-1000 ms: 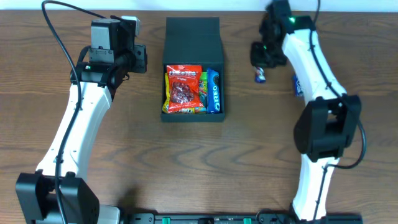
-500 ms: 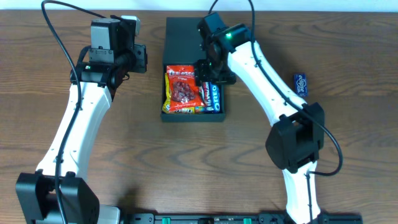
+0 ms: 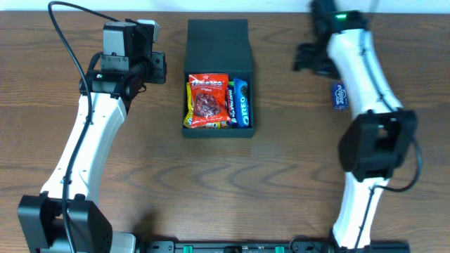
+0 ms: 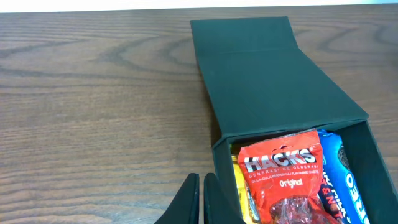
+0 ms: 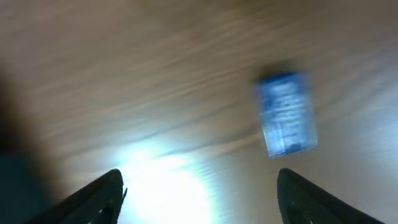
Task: Pack container
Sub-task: 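Grasp the blue Eclipse tin with the right gripper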
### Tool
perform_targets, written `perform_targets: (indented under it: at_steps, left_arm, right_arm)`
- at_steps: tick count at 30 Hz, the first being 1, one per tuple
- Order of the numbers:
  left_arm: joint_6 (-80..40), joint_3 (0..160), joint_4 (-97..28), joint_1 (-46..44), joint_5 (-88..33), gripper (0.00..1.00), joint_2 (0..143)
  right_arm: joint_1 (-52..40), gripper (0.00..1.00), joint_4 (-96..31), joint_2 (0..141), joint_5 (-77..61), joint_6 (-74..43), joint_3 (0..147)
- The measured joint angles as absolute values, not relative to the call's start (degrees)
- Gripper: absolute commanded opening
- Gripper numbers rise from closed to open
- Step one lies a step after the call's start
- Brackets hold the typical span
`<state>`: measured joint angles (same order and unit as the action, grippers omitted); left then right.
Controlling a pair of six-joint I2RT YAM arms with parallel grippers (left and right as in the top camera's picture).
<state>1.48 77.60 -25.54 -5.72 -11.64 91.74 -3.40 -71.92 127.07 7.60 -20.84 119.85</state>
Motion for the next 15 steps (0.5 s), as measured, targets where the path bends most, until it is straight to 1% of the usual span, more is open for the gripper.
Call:
perform_targets:
  at_steps: [3, 8, 11, 15]
  left_arm:
    - [1.5, 77.6, -25.5, -5.7, -11.6, 0.06, 91.7]
    - [1.5, 77.6, -25.5, -5.7, -11.6, 0.07, 91.7]
    - [1.5, 77.6, -25.5, -5.7, -11.6, 0.08, 91.7]
    - [1.5, 77.6, -25.5, -5.7, -11.6, 0.08, 91.7]
  right_arm:
    - [1.1, 0.78, -69.2, 127.1, 7.9, -17.2, 117.8]
    - [6.3, 0.76, -62.2, 127.1, 6.4, -10.6, 109.4]
    - [6.7, 0.75, -59.3, 127.1, 6.1, -7.9, 106.0]
    - [6.5, 0.70, -55.2, 127.1, 6.0, -5.8, 102.4]
